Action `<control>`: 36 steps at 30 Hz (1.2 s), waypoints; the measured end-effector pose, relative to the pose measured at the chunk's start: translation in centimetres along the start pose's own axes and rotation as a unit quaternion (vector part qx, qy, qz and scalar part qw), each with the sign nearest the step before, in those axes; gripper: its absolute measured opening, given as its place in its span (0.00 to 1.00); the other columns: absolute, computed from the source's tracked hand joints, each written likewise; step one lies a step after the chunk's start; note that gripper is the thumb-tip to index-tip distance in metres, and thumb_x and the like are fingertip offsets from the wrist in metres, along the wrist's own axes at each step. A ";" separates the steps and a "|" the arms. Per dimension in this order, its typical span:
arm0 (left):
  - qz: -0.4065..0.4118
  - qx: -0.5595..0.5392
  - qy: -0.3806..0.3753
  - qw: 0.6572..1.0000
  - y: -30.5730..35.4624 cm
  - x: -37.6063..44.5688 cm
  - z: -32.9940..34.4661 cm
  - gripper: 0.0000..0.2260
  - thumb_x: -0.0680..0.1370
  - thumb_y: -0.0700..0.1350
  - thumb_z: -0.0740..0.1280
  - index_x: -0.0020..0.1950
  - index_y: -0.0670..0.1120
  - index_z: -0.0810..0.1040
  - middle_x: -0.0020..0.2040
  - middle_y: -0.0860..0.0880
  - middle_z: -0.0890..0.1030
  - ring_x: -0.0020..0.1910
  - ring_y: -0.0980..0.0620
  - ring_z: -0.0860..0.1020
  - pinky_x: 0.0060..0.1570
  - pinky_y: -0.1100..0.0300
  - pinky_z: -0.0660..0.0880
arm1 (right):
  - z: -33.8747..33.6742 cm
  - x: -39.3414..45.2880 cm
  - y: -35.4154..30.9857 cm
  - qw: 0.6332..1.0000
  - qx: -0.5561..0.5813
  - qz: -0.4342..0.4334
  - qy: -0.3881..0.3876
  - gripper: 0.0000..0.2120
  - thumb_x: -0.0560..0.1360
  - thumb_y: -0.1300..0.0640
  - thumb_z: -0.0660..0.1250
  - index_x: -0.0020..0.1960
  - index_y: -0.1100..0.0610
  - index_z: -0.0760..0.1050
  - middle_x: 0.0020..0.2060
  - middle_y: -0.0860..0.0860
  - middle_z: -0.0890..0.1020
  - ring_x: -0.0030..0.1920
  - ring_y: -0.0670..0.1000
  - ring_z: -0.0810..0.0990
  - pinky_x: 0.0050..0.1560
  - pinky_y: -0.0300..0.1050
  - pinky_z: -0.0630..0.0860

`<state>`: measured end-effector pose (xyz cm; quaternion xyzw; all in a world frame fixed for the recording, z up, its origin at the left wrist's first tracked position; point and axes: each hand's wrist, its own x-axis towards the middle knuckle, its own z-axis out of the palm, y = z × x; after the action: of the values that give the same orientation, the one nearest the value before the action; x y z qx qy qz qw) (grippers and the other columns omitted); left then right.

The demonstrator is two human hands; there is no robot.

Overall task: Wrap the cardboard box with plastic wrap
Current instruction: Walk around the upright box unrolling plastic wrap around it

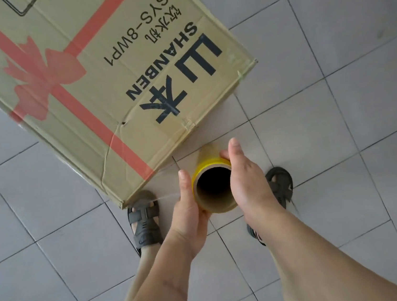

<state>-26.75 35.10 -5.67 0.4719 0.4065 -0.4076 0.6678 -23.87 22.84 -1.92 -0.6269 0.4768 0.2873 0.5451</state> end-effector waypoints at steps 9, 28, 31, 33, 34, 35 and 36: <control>0.045 0.009 0.048 0.998 0.5 1.2 4.2 0.41 0.69 0.76 0.56 0.66 0.48 0.82 0.60 0.50 0.87 0.66 0.53 0.80 0.76 0.50 0.67 | -2.3 1.6 0.3 0.999 0.053 -0.005 -0.008 0.27 0.80 0.33 0.51 0.71 0.45 0.72 0.67 0.45 0.76 0.69 0.46 0.72 0.71 0.48 0.66; 0.019 -0.042 0.030 0.998 -1.1 1.7 9.7 0.37 0.71 0.73 0.55 0.62 0.49 0.84 0.59 0.47 0.87 0.64 0.51 0.82 0.73 0.50 0.72 | -7.7 3.4 -2.0 0.998 0.004 -0.057 0.010 0.29 0.77 0.29 0.50 0.62 0.45 0.79 0.58 0.43 0.82 0.61 0.47 0.77 0.65 0.49 0.71; -0.020 -0.087 -0.001 0.996 -1.2 2.2 11.5 0.40 0.71 0.75 0.53 0.68 0.48 0.81 0.63 0.45 0.85 0.67 0.48 0.80 0.73 0.49 0.71 | -9.0 3.6 -2.9 0.995 -0.030 -0.094 0.029 0.26 0.82 0.36 0.50 0.66 0.48 0.77 0.59 0.45 0.79 0.63 0.48 0.75 0.60 0.41 0.66; -0.010 -0.104 0.008 0.995 -0.6 2.8 13.1 0.41 0.73 0.77 0.51 0.70 0.50 0.80 0.64 0.47 0.85 0.68 0.49 0.79 0.75 0.50 0.69 | -9.4 4.4 -3.6 0.993 -0.037 -0.113 0.021 0.25 0.82 0.39 0.51 0.71 0.50 0.72 0.66 0.46 0.76 0.68 0.48 0.72 0.62 0.39 0.64; 0.004 -0.104 0.041 0.994 -0.1 3.1 13.7 0.39 0.75 0.76 0.51 0.69 0.50 0.80 0.62 0.49 0.86 0.67 0.51 0.79 0.76 0.50 0.68 | -9.7 4.8 -3.8 0.992 -0.036 -0.120 0.014 0.24 0.83 0.40 0.52 0.72 0.50 0.71 0.66 0.46 0.76 0.67 0.47 0.72 0.62 0.38 0.63; 0.017 -0.096 0.084 0.992 0.4 3.5 14.1 0.38 0.76 0.76 0.53 0.68 0.49 0.80 0.59 0.51 0.87 0.66 0.52 0.80 0.76 0.50 0.68 | -9.9 5.3 -4.0 0.991 -0.035 -0.126 0.007 0.22 0.83 0.42 0.54 0.72 0.50 0.71 0.65 0.46 0.76 0.65 0.45 0.72 0.61 0.37 0.64; 0.030 -0.091 0.116 0.989 1.0 3.7 14.4 0.36 0.76 0.75 0.56 0.67 0.48 0.80 0.56 0.51 0.88 0.64 0.53 0.81 0.75 0.50 0.68 | -10.1 5.6 -4.1 0.991 -0.034 -0.131 0.000 0.21 0.83 0.43 0.55 0.72 0.50 0.71 0.63 0.44 0.76 0.63 0.43 0.72 0.59 0.36 0.64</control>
<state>-22.28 20.91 -5.59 0.4658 0.5023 -0.2909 0.6680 -19.59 11.39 -2.77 -0.7020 0.3806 0.2299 0.5562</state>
